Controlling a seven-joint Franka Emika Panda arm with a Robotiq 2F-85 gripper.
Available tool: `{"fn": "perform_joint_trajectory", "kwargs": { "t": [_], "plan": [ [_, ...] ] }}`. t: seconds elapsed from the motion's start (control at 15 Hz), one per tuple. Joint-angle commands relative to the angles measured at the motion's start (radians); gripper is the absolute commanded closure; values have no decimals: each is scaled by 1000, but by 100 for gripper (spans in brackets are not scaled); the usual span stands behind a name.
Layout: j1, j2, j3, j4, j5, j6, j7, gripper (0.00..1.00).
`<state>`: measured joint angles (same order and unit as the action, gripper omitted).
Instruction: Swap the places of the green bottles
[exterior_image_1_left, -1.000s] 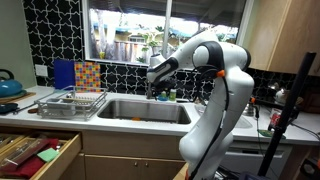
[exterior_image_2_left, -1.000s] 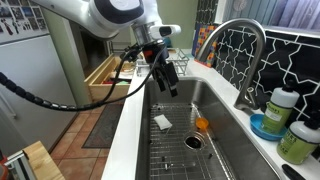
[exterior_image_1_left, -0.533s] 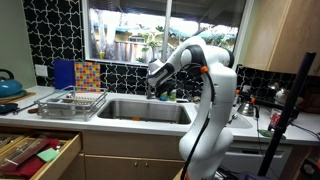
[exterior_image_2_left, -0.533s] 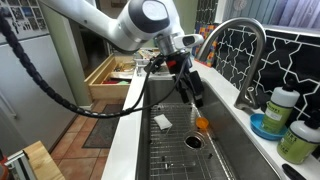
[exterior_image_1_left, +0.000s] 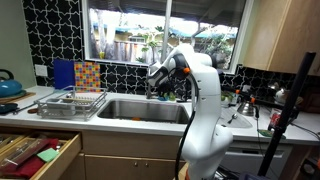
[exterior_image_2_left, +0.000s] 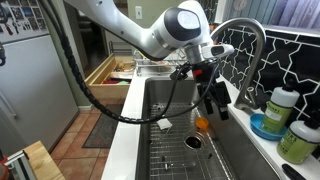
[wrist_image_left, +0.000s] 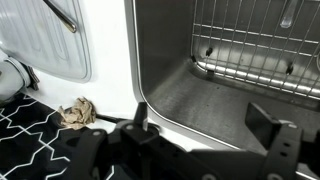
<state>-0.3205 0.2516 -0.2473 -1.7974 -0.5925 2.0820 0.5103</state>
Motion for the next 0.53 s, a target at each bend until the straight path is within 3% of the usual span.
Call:
{"fn": "perform_joint_trajectory", "kwargs": {
  "t": [0.0,0.4,0.47],
  "plan": [
    [32,8,-35,10,12,-1,-6,0],
    [36,9,-36,15,12,-5,-1,0],
    [33,45,-41,62,22,-10,3,0]
  ]
}}
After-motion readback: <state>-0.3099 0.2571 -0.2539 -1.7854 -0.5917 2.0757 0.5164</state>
